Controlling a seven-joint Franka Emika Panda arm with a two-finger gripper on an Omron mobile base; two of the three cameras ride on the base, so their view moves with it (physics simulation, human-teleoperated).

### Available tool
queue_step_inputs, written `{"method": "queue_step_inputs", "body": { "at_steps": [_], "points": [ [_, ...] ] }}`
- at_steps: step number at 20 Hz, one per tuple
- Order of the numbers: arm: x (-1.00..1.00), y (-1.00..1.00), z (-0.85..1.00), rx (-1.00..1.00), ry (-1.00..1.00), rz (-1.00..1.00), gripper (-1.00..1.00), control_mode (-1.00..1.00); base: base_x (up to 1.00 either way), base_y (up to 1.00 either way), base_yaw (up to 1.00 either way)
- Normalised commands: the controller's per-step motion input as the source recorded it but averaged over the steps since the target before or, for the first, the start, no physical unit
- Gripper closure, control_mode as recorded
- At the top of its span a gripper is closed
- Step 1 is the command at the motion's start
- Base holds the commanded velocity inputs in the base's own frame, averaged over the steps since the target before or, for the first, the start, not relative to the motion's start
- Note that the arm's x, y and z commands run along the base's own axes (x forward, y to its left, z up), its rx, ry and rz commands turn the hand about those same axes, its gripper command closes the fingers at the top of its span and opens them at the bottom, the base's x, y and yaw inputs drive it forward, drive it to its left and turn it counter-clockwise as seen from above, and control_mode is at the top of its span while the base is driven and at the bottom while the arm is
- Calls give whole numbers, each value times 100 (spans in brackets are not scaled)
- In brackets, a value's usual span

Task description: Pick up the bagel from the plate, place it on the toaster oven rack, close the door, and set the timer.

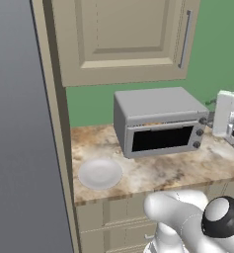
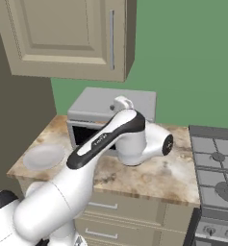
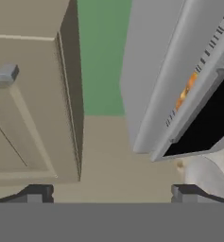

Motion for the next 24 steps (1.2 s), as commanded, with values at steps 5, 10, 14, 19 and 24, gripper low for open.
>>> {"method": "queue_step_inputs", "body": {
  "at_steps": [5,10,14,19,24],
  "points": [
    [0,0,-41,-54,0,16,-100,-100,0,0,0],
    [0,-3,-47,-50,0,17,-100,-100,0,0,0],
    [-2,-24,-43,-43,0,19,-100,-100,0,0,0],
    [-3,-26,-45,-36,-1,19,-100,-100,0,0,0],
    [0,-24,-57,-29,-1,12,-100,-100,0,0,0]
  ]
}}
